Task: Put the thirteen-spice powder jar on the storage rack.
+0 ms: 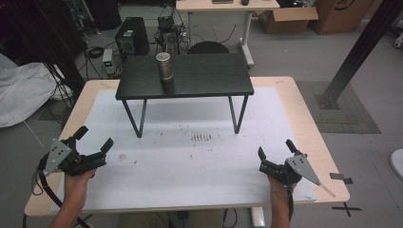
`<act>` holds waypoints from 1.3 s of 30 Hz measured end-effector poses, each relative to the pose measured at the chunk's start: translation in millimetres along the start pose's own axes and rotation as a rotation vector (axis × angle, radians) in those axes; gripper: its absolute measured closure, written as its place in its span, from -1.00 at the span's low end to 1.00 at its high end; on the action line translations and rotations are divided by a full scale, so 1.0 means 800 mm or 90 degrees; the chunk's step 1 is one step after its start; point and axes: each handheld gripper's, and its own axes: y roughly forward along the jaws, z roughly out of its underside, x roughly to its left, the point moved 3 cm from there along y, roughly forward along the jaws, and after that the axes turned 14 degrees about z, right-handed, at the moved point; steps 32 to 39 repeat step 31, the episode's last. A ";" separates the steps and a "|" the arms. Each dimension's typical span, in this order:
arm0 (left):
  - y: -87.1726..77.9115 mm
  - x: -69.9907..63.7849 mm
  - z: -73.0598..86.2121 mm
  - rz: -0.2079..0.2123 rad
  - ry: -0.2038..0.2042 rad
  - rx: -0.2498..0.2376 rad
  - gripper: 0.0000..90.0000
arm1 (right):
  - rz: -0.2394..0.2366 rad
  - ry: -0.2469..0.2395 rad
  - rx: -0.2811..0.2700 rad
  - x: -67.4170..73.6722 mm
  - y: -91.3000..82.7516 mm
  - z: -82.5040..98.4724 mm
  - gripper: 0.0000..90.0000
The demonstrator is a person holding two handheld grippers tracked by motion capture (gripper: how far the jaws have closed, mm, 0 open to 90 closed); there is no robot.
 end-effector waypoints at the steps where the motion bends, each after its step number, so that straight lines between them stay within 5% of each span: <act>1: 0.000 0.000 0.003 -0.001 -0.001 0.001 -0.99 | 0.000 0.000 0.000 0.000 0.000 0.000 -1.00; 17: -0.005 0.000 0.050 -0.014 -0.027 0.020 -0.99 | 0.001 -0.003 0.001 0.001 0.000 0.000 -1.00; 39: -0.005 -0.004 0.056 -0.024 -0.009 0.030 -0.99 | 0.001 -0.003 0.002 0.001 0.000 0.000 -1.00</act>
